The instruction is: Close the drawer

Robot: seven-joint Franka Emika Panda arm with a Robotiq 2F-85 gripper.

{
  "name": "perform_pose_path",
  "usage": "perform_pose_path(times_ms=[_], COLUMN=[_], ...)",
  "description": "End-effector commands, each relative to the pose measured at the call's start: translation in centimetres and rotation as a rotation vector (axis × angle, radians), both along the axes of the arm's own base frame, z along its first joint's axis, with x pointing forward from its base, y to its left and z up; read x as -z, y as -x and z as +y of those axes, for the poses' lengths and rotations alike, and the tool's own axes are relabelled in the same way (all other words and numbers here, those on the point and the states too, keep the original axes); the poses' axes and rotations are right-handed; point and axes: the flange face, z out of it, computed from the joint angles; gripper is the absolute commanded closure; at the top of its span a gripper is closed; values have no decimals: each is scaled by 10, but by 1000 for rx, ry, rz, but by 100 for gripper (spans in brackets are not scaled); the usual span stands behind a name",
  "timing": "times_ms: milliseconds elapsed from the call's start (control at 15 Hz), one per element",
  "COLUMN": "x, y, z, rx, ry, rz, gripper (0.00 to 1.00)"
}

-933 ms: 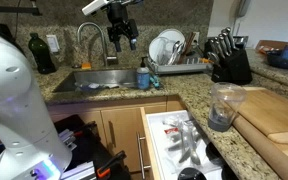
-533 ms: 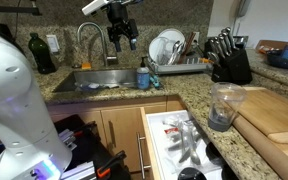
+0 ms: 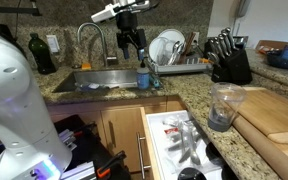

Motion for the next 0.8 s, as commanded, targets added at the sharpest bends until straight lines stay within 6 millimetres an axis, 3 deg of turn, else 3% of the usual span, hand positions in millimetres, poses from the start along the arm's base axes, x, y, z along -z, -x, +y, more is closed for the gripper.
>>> perform_pose_path(times_ms=[0, 133, 200, 267, 533, 600, 733], x=[71, 107, 73, 86, 80, 95, 150], y=[11, 21, 14, 16, 13, 16, 31], z=[-60, -98, -73, -84, -74, -71, -56], rx=[129, 157, 127, 143, 153, 170, 228], ry=[40, 91, 63, 63, 33, 17, 16], rz=[144, 259, 187, 220, 194, 214, 299], gripper=[0, 0, 0, 0, 0, 0, 0])
